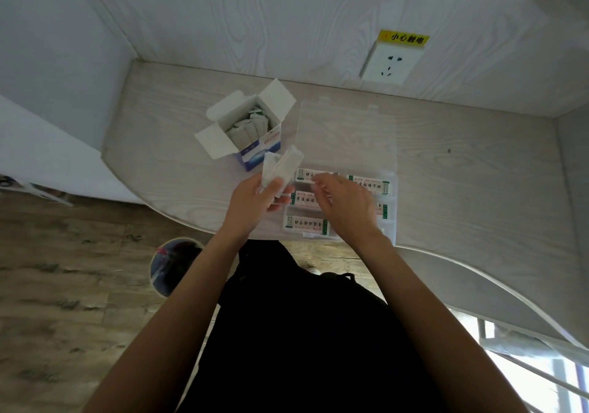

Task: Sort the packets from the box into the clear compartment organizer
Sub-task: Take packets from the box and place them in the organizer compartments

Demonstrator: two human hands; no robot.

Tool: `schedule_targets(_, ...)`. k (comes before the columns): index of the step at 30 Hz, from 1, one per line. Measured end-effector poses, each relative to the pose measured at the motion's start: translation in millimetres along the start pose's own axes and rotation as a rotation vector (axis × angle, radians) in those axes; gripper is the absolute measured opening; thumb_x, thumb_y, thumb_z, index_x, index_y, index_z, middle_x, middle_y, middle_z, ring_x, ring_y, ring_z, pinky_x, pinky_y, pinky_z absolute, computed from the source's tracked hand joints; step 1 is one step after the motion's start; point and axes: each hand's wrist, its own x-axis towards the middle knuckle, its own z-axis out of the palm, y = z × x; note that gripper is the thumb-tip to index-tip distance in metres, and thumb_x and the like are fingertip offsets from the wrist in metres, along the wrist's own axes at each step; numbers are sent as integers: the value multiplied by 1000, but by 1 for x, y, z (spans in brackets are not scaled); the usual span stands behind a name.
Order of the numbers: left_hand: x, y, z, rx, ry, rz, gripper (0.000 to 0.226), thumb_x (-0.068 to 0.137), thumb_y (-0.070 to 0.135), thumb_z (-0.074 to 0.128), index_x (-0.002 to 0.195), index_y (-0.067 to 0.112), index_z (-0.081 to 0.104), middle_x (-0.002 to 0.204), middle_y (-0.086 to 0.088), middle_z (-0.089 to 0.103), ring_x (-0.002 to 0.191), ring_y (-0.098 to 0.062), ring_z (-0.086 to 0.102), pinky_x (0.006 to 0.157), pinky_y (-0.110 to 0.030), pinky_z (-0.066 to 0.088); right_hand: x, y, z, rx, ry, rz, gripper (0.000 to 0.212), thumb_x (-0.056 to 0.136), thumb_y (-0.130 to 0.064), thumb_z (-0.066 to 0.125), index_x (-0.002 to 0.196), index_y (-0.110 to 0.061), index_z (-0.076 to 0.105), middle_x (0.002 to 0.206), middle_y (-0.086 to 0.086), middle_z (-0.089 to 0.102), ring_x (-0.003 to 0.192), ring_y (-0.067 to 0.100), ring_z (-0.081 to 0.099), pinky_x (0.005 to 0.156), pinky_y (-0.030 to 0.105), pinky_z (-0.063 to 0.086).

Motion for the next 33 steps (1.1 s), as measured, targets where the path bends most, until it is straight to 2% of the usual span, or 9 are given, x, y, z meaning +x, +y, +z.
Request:
schedule_targets(3,-2,3,1,-55,-105,-21,17,94,20,54,108,12,59,87,0,72,70,-9,69,63,-19,55,5,1,-11,390,63,191,24,91,-30,59,111,-18,64,89,-9,67,71,5,64,66,24,55)
schedule_targets(5,-3,6,3,-52,-205,-35,14,93,19,55,104,14,61,86,0,73,72,-14,70,61,-19,55,10,-1,-18,743,-12,308,27,88,-24,65,113,-16,61,95,-2,68,73,9,68,62,22,56)
schedule_targets(7,-5,10,7,5,-297,-27,10,93,18,55,100,20,62,85,3,73,72,-13,70,62,-20,55,13,1,-20,881,-29,318,23,86,-15,66,109,-14,62,93,6,69,71,11,69,56,21,55)
schedule_targets(12,-6,14,14,-30,-300,-106,21,98,27,44,101,17,62,97,-11,70,84,-25,70,75,-36,54,9,6,-18,867,-13,293,18,84,-10,69,101,-12,66,87,10,70,70,16,65,52,16,50)
schedule_targets(19,1,8,15,97,-151,-12,11,92,20,57,93,18,68,84,-2,69,71,-9,61,68,-24,47,6,10,-18,864,-58,296,18,84,-12,69,101,-12,66,86,13,70,66,14,64,48,18,49)
schedule_targets(23,3,7,15,119,-189,-35,18,92,23,56,95,12,70,92,-16,69,79,-21,62,73,-36,49,5,11,-18,858,-96,296,18,84,-12,68,103,-11,68,86,10,70,66,11,63,49,16,47)
schedule_targets(27,1,14,20,158,-354,-15,17,95,21,51,104,17,65,95,-5,71,88,-18,67,77,-30,52,5,10,-16,810,-95,295,20,84,-13,68,104,-17,68,92,4,69,63,12,65,54,19,52)
schedule_targets(30,3,21,24,417,-430,105,15,96,14,46,105,20,56,86,2,67,82,-15,64,73,-27,49,9,8,-22,862,-113,310,26,88,-18,64,113,-15,62,95,3,66,62,13,69,59,24,57)
schedule_targets(33,15,23,26,978,-272,442,24,97,14,42,121,14,49,94,-2,61,84,-20,58,72,-32,46,14,8,-38,906,-172,323,31,92,-32,56,119,-19,56,94,-1,65,68,11,70,61,24,57)
